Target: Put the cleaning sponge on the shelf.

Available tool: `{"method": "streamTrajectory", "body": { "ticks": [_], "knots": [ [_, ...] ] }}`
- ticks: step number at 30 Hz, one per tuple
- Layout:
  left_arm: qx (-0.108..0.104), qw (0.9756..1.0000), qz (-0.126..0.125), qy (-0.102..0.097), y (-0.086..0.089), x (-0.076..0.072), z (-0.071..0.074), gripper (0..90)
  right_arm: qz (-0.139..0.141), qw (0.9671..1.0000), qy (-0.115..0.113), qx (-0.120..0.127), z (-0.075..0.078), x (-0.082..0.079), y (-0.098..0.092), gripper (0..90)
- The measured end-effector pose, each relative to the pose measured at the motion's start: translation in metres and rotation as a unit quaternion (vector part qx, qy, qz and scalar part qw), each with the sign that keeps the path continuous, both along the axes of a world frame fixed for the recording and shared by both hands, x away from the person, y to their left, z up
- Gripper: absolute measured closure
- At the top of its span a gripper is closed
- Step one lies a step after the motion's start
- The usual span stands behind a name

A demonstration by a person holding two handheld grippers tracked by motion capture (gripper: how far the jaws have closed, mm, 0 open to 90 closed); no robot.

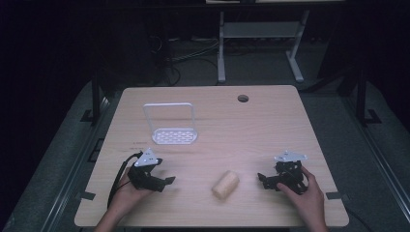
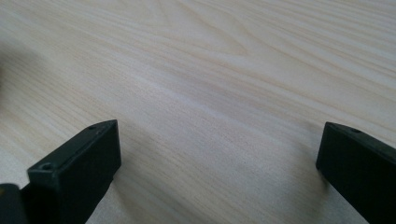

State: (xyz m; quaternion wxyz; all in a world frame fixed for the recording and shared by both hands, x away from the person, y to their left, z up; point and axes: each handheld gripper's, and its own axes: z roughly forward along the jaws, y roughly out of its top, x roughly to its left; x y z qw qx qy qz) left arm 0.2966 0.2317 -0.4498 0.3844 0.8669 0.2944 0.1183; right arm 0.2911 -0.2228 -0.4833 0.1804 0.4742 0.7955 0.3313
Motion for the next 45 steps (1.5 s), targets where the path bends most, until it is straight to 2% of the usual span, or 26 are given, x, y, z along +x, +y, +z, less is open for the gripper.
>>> {"method": "streamTrajectory", "body": {
  "ticks": [10, 14, 23, 45],
  "knots": [
    [-0.013, 0.9998, -0.013, -0.008, -0.016, 0.003, 0.009, 14.0, 0.001, 1.0, 0.0, -0.001, 0.0, 0.0, 0.0, 0.0],
    [-0.007, 0.9997, -0.023, -0.009, -0.021, 0.003, 0.011, 14.0, 0.001, 1.0, 0.0, 0.0, 0.0, 0.0, 0.0, 0.0],
    [-0.008, 0.9993, -0.037, -0.005, -0.031, 0.004, 0.016, 14.1, 0.0, 1.0, 0.0, 0.0, 0.0, -0.001, 0.0, 0.0],
    [-0.02, 0.9974, -0.069, -0.006, -0.066, 0.003, 0.03, 14.0, -0.001, 1.0, 0.001, 0.001, 0.0, -0.001, 0.0, 0.0]
  ]
}}
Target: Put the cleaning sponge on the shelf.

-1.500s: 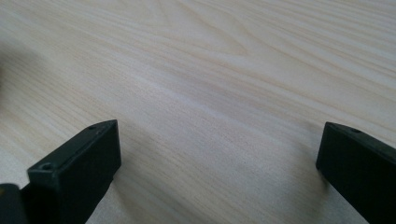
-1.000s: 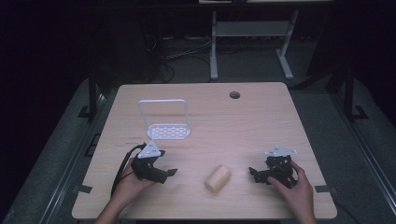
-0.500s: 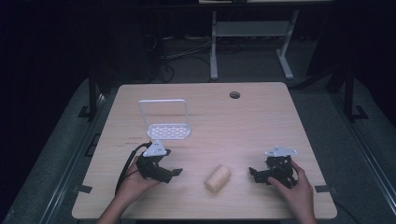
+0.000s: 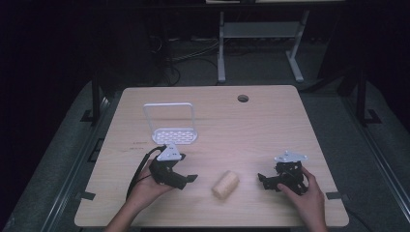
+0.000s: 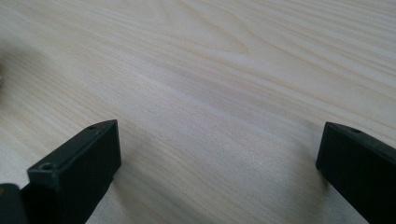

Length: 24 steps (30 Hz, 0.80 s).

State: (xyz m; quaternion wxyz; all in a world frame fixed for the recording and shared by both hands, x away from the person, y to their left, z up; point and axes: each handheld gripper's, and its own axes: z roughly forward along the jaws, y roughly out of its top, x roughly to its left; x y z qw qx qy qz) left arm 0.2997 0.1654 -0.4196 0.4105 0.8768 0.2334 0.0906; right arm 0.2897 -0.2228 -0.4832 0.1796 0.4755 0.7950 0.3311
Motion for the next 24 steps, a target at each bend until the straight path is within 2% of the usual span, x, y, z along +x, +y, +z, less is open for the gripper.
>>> {"method": "streamTrajectory", "body": {
  "ticks": [3, 24],
  "knots": [
    [0.006, 1.0, -0.007, -0.001, -0.005, 0.0, 0.001, 14.0, 0.0, 1.0, 0.0, 0.0, 0.0, 0.0, 0.0, 0.0],
    [0.005, 0.9994, -0.036, -0.001, -0.038, -0.002, 0.005, 14.0, 0.001, 1.0, 0.0, -0.001, 0.0, -0.001, 0.0, 0.0]
  ]
}}
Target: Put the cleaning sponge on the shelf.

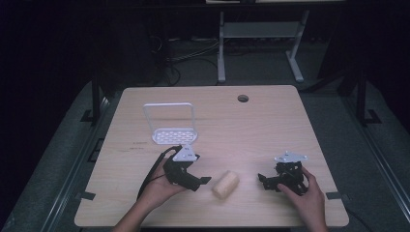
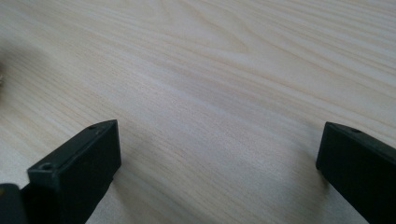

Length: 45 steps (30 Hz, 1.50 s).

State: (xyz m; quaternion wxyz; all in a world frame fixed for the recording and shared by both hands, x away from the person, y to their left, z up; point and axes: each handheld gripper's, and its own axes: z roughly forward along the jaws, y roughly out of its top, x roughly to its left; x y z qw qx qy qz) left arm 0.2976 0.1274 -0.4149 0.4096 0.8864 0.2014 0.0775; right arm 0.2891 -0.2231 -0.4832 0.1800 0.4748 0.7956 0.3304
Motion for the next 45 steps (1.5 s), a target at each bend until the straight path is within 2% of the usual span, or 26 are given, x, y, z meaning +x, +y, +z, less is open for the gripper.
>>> {"method": "streamTrajectory", "body": {
  "ticks": [28, 36, 39, 45],
  "knots": [
    [-0.007, 0.9993, -0.037, 0.008, -0.045, -0.007, 0.0, 13.9, 0.0, 1.0, 0.0, 0.0, 0.0, 0.0, 0.0, 0.0],
    [-0.002, 0.9992, -0.037, 0.013, -0.056, -0.008, -0.002, 13.9, 0.001, 1.0, 0.0, 0.0, 0.0, 0.0, 0.0, 0.0],
    [0.003, 0.9992, -0.034, 0.019, -0.062, -0.009, -0.005, 13.9, 0.001, 1.0, 0.0, 0.0, 0.0, 0.0, 0.0, 0.0],
    [0.018, 0.9993, -0.027, 0.016, -0.068, -0.011, -0.009, 13.7, 0.001, 1.0, 0.0, 0.0, 0.0, 0.0, 0.0, 0.0]
  ]
}}
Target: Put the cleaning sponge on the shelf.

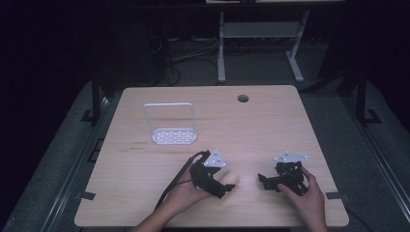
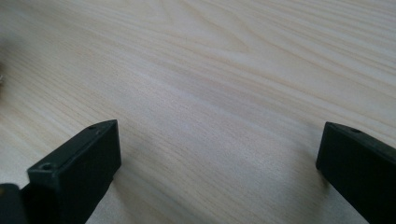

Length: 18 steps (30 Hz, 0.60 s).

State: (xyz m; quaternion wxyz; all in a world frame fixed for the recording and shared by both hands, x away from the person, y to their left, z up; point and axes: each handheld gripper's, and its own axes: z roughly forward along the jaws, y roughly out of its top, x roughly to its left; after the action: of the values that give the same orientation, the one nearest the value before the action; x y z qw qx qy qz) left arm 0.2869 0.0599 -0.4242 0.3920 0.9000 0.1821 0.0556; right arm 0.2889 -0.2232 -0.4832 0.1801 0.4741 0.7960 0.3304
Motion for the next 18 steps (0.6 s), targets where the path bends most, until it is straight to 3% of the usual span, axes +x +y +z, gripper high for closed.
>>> {"method": "streamTrajectory", "body": {
  "ticks": [7, 18],
  "knots": [
    [0.012, 0.9998, 0.018, 0.005, -0.008, -0.004, -0.01, 13.4, 0.0, 1.0, 0.0, 0.0, 0.0, 0.0, 0.0, 0.0],
    [0.039, 0.9991, 0.017, 0.005, -0.013, -0.008, -0.022, 13.2, 0.0, 1.0, 0.0, 0.0, 0.0, 0.0, 0.0, 0.0]
  ]
}}
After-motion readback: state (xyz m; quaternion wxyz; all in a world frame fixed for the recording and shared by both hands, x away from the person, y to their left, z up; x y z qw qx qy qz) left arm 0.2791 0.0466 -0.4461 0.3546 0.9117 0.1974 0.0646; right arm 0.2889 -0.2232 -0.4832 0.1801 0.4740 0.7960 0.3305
